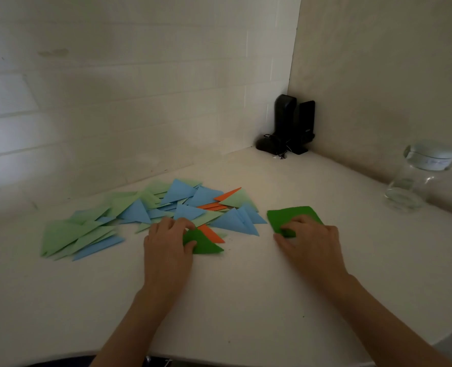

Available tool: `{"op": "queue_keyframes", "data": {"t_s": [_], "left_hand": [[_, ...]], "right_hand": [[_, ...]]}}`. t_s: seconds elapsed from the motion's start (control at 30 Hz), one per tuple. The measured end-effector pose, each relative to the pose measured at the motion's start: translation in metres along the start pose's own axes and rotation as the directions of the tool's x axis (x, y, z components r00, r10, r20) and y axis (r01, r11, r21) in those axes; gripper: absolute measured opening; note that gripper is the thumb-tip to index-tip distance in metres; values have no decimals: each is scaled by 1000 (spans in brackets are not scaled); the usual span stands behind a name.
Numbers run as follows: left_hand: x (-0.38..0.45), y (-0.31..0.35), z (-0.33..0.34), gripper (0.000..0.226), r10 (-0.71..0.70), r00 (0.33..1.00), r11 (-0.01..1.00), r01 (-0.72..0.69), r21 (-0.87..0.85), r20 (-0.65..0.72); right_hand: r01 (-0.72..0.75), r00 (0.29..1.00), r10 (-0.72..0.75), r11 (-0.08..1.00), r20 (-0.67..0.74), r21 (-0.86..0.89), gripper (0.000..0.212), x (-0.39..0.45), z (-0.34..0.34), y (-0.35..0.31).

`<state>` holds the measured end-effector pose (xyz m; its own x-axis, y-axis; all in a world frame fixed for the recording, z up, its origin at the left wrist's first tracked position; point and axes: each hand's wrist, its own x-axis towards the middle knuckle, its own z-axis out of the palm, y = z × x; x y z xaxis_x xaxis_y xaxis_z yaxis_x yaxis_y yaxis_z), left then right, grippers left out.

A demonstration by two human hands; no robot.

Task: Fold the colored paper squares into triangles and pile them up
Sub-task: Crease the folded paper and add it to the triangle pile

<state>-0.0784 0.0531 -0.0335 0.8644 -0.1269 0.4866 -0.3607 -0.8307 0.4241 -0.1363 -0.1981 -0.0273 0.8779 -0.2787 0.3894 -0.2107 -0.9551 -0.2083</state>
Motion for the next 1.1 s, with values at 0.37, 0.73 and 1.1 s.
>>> {"op": "queue_keyframes", "data": {"t_s": [0.37,0.73,1.1], "left_hand": [[-25,59,22,22,248,967,944,-228,-238,57],[-29,77,20,25,345,921,899,-269,-345,181],[-50,60,7,11,439,881,867,-365,-340,176]], "right_hand": [[27,994,-18,996,-105,87,11,-6,1,0],[-6,994,39,957,-107,292,33,-20,-30,10],[89,986,-146,878,86,470,42,-60,-11,-9]]}}
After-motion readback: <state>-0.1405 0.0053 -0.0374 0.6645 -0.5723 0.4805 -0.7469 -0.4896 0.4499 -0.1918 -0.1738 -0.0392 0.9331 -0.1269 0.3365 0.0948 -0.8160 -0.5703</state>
